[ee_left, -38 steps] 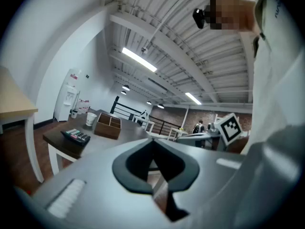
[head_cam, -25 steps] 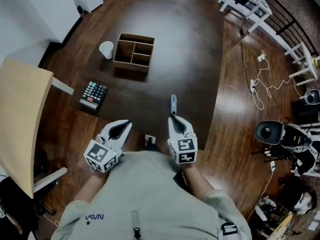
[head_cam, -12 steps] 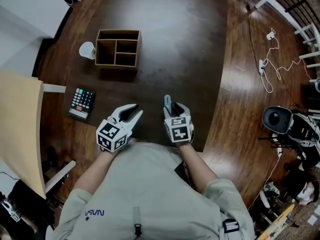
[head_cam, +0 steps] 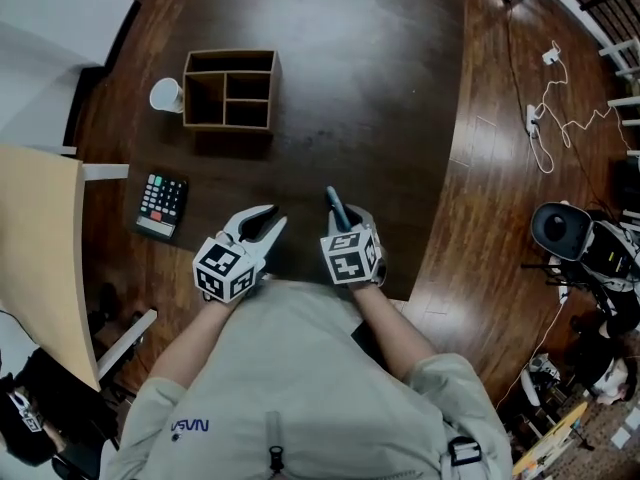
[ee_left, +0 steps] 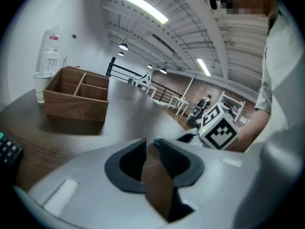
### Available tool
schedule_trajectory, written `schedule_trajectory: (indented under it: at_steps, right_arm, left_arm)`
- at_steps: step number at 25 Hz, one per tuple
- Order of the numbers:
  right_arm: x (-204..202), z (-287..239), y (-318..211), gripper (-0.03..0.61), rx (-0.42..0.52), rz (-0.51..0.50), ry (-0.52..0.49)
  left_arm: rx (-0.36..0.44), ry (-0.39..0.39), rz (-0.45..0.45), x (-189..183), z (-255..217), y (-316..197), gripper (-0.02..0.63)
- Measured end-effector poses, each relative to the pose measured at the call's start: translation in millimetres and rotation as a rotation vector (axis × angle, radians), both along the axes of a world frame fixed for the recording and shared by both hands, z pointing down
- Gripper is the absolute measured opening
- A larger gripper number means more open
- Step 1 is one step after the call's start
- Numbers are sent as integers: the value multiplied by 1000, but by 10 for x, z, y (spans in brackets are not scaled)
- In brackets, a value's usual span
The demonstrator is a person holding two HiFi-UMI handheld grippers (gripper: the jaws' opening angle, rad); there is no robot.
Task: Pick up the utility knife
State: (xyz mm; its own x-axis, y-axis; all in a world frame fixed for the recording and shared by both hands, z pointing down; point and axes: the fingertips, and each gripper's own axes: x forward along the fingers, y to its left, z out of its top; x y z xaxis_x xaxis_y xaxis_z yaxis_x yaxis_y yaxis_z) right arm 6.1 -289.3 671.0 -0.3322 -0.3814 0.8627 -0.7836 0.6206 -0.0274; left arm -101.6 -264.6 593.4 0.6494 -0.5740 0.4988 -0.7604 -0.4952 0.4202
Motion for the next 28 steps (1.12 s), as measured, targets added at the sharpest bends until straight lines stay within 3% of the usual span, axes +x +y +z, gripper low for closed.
schedule_trajectory:
  at_steps: [5, 12, 20, 23, 28]
  right_arm:
    - [4, 6, -2, 74, 2, -2, -3]
    - [-156, -306, -11, 74, 58, 3, -117]
    - [-389, -1206, 246, 74, 268, 14, -327]
    - [-508, -1551, 544, 74, 346, 17, -416]
    - [-631, -1920, 1178, 74, 455, 44, -484]
  left_arm:
    - [19, 18, -36, -80, -77, 14, 63]
    - [52, 97, -76, -155, -249, 103, 15]
    - [137, 180, -107, -285, -644, 449, -9]
    - [183, 203, -115, -359, -834, 705, -9]
    - [289, 201, -100, -510, -1155, 1321, -9]
